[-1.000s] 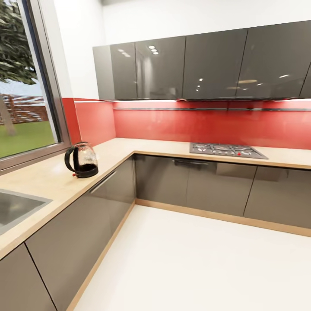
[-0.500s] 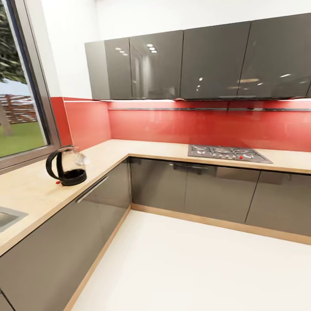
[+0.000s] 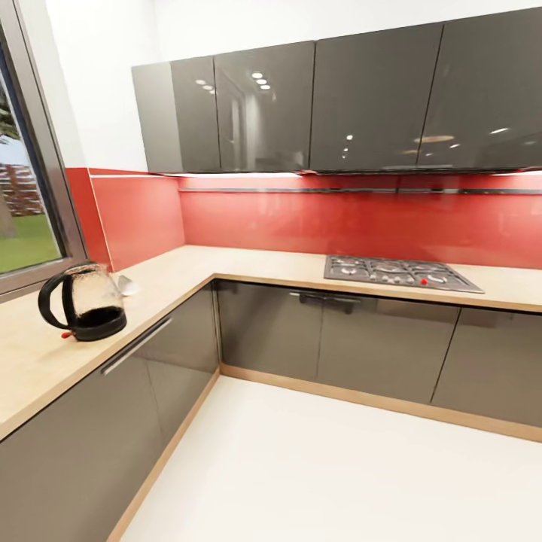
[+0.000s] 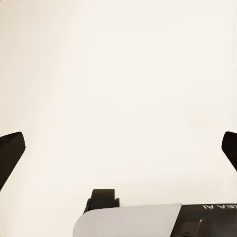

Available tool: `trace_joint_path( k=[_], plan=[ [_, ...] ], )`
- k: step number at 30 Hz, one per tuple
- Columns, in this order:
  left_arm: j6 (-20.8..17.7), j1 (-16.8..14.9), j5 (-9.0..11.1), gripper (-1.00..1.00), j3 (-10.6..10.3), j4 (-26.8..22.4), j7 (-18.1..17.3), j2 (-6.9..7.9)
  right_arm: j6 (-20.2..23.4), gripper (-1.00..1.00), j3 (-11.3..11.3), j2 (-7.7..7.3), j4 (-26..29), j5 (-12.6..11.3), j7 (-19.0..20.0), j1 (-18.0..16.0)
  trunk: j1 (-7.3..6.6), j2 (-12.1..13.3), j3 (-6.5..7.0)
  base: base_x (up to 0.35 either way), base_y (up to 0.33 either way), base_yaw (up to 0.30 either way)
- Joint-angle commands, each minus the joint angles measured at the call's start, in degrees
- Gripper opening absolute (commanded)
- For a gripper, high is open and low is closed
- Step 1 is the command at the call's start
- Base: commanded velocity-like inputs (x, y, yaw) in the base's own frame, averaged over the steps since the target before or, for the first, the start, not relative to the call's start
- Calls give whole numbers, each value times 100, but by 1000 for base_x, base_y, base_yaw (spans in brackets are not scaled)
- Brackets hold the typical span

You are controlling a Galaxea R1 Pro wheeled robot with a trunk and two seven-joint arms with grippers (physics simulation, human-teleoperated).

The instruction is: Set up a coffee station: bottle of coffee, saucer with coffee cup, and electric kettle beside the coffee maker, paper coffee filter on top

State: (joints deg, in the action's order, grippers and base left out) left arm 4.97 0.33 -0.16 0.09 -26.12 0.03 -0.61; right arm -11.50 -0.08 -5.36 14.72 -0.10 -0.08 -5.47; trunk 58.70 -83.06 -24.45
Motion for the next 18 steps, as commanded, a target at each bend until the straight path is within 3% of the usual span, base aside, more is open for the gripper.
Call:
trace_joint_path(
  k=[1, 10, 18],
  plan=[
    [9, 2, -2, 100, 1, -8, 2, -1, -19, 100, 0, 0, -5, 0, -1, -4, 3, -2, -5, 291, -125, 0],
    [7, 2, -2, 100, 2, -8, -2, -1, -19, 100, 0, 0, -5, 1, -1, -6, 3, -2, -5, 281, -125, 25],
    [8, 2, -2, 100, 3, -8, 3, -1, -19, 100, 0, 0, -5, 1, -1, -4, 3, -2, -5, 233, -117, 176]
  ],
)
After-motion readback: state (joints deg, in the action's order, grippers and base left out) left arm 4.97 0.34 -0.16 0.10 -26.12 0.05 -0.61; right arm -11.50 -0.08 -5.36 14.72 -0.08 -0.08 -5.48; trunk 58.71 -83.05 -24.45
